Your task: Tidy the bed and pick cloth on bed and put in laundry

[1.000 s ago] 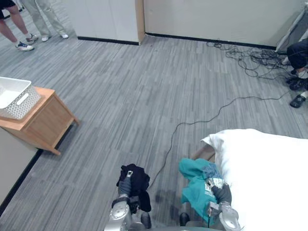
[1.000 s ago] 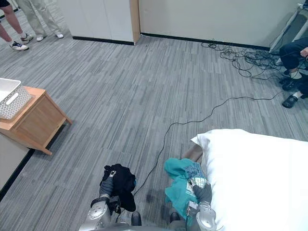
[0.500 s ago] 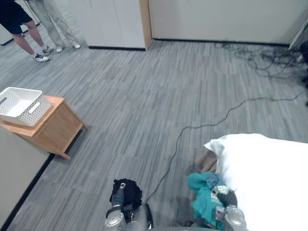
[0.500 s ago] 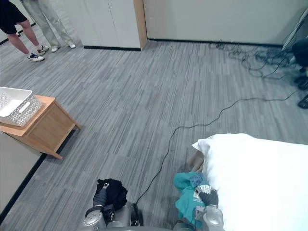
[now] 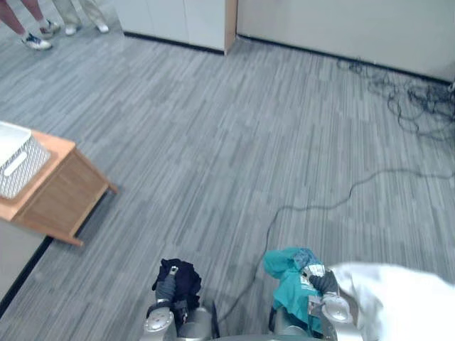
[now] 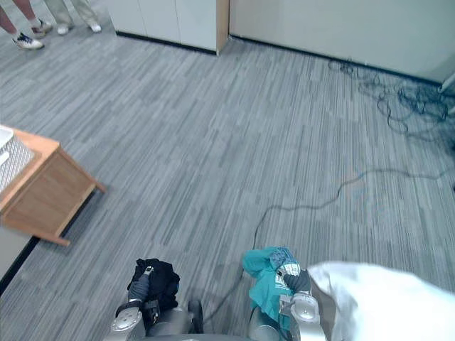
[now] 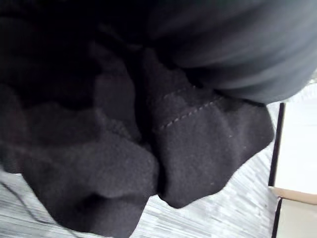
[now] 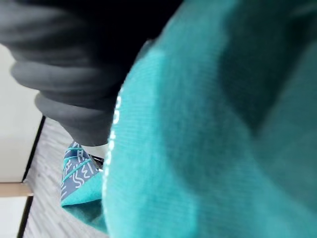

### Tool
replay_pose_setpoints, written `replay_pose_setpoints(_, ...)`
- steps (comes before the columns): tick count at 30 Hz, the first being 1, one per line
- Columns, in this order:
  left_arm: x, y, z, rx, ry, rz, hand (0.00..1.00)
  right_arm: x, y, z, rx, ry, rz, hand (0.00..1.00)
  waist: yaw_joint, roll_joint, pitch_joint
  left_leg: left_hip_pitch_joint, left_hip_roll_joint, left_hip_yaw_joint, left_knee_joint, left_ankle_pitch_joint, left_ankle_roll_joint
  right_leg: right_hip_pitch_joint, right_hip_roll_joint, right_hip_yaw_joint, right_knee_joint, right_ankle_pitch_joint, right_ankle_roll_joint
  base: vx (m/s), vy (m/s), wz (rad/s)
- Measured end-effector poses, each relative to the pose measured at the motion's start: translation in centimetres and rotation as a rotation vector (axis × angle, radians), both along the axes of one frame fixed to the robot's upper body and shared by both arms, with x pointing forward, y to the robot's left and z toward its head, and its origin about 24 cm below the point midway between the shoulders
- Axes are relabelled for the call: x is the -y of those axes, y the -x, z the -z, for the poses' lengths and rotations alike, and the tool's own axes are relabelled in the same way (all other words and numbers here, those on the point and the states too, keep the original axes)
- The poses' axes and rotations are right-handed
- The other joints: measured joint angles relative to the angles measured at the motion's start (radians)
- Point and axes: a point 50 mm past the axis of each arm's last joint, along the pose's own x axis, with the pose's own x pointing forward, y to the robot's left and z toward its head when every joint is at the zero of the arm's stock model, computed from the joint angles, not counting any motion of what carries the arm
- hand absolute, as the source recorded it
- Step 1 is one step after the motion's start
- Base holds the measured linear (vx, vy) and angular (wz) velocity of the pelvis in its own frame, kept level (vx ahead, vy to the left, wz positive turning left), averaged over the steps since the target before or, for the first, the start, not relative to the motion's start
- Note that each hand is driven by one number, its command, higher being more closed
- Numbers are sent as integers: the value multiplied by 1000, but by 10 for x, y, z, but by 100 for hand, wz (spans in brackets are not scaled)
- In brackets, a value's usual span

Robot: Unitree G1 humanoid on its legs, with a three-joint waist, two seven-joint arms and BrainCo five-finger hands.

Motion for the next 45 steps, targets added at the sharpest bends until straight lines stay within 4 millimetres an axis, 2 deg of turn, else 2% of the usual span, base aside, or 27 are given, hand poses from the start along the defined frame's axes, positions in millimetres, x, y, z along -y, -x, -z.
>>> replay_pose_setpoints(2, 2, -16, -7, 43, -4, 19, 100, 4, -6, -7, 36, 14, 5, 100, -16, 11, 6, 56, 25, -49, -8, -21, -51, -65, 31, 16, -467, 88, 4, 720, -193, 107)
replay_pose_setpoints(5, 0, -19, -9, 52, -17, 0, 100, 2, -9, -11, 48, 20, -8, 100, -16, 13, 8, 168, 64, -85, -18, -61, -115, -81, 44, 117, -727, 207, 52, 787, -331, 97)
replay_pose_setpoints(6, -3, -12, -6, 37, -20, -19, 100, -1, -12, -14, 61, 38, -42, 100, -9, 14, 6, 246, 92, -88, 1, -88, -158, -71, 54, 131, -684, 276, -10, 1060, -482, 81)
replay_pose_setpoints(7, -5, -8, -4, 25, -20, -36, 100, 0, -13, -14, 56, 51, -61, 100, -5, 29, 1, 255, 118, -88, 33, -90, -161, -73, 70, 131, -633, 340, -59, 1049, -516, 58)
replay_pose_setpoints(8, -1, -2, 0, 7, 3, -67, 100, 1, -18, -17, 67, 68, -91, 100, -3, 67, -15, 207, 171, -95, 173, -77, -163, -85, 103, 115, -548, 368, -93, 682, -377, 35)
replay_pose_setpoints(9, 8, -2, 1, 11, 41, -95, 100, 4, -26, -23, 89, 90, -118, 100, -1, 128, -13, 105, 248, -105, 400, -12, -145, -57, 140, 63, -506, 315, -106, 986, -581, 47)
replay_pose_setpoints(10, 13, 3, 4, 0, 84, -142, 100, 3, -34, -28, 109, 109, -156, 100, 11, 168, -4, -46, 344, -103, 683, 255, -96, 25, 192, 22, -519, 255, -149, 791, -475, 34)
replay_pose_setpoints(12, 10, 7, 5, -7, 99, -169, 100, -3, -42, -33, 132, 106, -182, 100, 32, 176, 10, -153, 395, -109, 918, 237, -76, 134, 235, 2, -576, 239, -150, 755, -448, 10)
replay_pose_setpoints(13, 6, 8, 5, -2, 115, -205, 100, -5, -48, -38, 160, 104, -182, 100, 63, 150, 36, -239, 379, -79, 1075, 155, -40, 285, 254, 1, -670, 230, -156, 692, -425, -15)
replay_pose_setpoints(15, -1, 12, 4, 14, 117, -248, 100, -9, -61, -48, 211, 112, -203, 100, 102, 110, 39, -343, 314, 28, 1035, 74, -57, 406, 252, 20, -762, 199, -165, 592, -316, -19)
replay_pose_setpoints(18, -7, 13, 2, 32, 124, -281, 100, -5, -80, -65, 273, 156, -240, 100, 133, 117, 31, -459, 232, 273, 641, 15, -94, 502, 270, 15, -849, 149, -144, 700, -203, -2)
replay_pose_setpoints(20, -9, 18, 2, 30, 131, -301, 100, -1, -81, -65, 262, 183, -269, 100, 133, 131, 14, -434, 199, 647, 313, 27, -79, 594, 289, -46, -906, 99, -89, 790, -107, 59)
replay_pose_setpoints(21, -11, 19, 3, 28, 130, -306, 100, 1, -80, -63, 250, 192, -273, 100, 136, 134, 4, -425, 181, 747, 258, 23, -56, 620, 300, -69, -908, 76, -56, 881, -67, 79)
replay_pose_setpoints(22, -13, 26, 5, 13, 126, -321, 100, 1, -78, -57, 221, 198, -282, 100, 139, 145, -19, -415, 166, 806, 221, 13, 29, 636, 325, -100, -855, 27, -20, 739, -11, 88)
replay_pose_setpoints(23, -20, 30, 6, 3, 118, -353, 100, -5, -74, -49, 187, 189, -291, 100, 140, 124, -33, -396, 115, 743, 215, 52, 250, 611, 287, -156, -651, -58, 18, 751, 1, 107)
replay_pose_setpoints(24, -20, 30, 6, -3, 117, -358, 100, -8, -70, -43, 163, 182, -296, 100, 135, 96, -44, -379, 94, 724, 212, 32, 258, 569, 240, -185, -500, -72, 37, 617, 18, 121)
replay_pose_setpoints(27, -17, 30, 7, -13, 116, -348, 100, -16, -61, -34, 128, 162, -315, 100, 108, 48, -62, -270, -6, 524, 219, -34, 225, 340, 68, -144, 190, 24, 33, 841, 48, 176)
replay_pose_setpoints(29, -11, 27, 6, -13, 110, -317, 100, -15, -52, -31, 120, 154, -308, 100, 69, 57, -61, -163, -41, 383, 183, -42, 200, 296, 24, -141, 218, 4, -1, 696, -91, 253)
replay_pose_setpoints(33, 0, 12, 2, 6, 55, -211, 100, -9, -39, -31, 128, 149, -272, 100, 27, 66, -67, -45, -44, 104, 95, -23, 139, 124, 2, -12, -132, -10, -14, 555, -257, 216)
replay_pose_setpoints(35, 5, 8, 4, -13, 11, -131, 100, -5, -33, -30, 125, 133, -221, 100, 23, 57, -66, 24, -40, -19, 45, -37, 69, 82, -19, 85, -588, 107, 77, 519, -428, 171)
replay_pose_setpoints(37, 1, 15, 9, -55, -38, -115, 100, -7, -27, -26, 106, 119, -209, 100, 24, 33, -61, 92, -36, -66, 32, -81, 4, 53, -50, 137, -724, 166, 132, 493, -525, 118)
replay_pose_setpoints(38, -3, 23, 11, -78, -60, -107, 100, -8, -20, -22, 84, 110, -205, 100, 24, 32, -58, 143, -23, -102, 37, -126, -30, 51, -54, 149, -695, 170, 125, 616, -704, 108)
replay_pose_setpoints(39, -6, 30, 12, -90, -71, -111, 100, -9, -15, -19, 69, 103, -206, 100, 23, 11, -79, 166, -8, -120, 47, -158, -40, 56, -36, 157, -671, 157, 108, 670, -741, 94)
replay_pose_setpoints(40, -8, 45, 17, -132, -78, -122, 100, -6, -7, -14, 38, 112, -217, 100, 26, 43, -114, 168, 56, -150, 122, -206, -87, 49, 36, 174, -594, 228, 91, 595, -619, 74)
replay_pose_setpoints(41, -5, 50, 18, -144, -66, -132, 100, -6, -8, -15, 40, 118, -223, 100, 23, 93, -127, 91, 124, -143, 317, -212, -95, 60, 74, 141, -554, 239, 71, 558, -588, 77)
replay_pose_setpoints(44, 7, 54, 21, -157, -7, -161, 100, 6, -20, -24, 71, 169, -243, 100, 53, 185, -88, -211, 375, -28, 984, 9, -35, 216, 207, 64, -615, 203, -37, 523, -518, 21)
replay_pose_setpoints(45, 5, 54, 21, -155, -3, -177, 100, 6, -23, -26, 79, 168, -236, 100, 58, 180, -83, -244, 395, 10, 1055, 0, -22, 248, 214, 65, -633, 194, -47, 477, -395, -5)
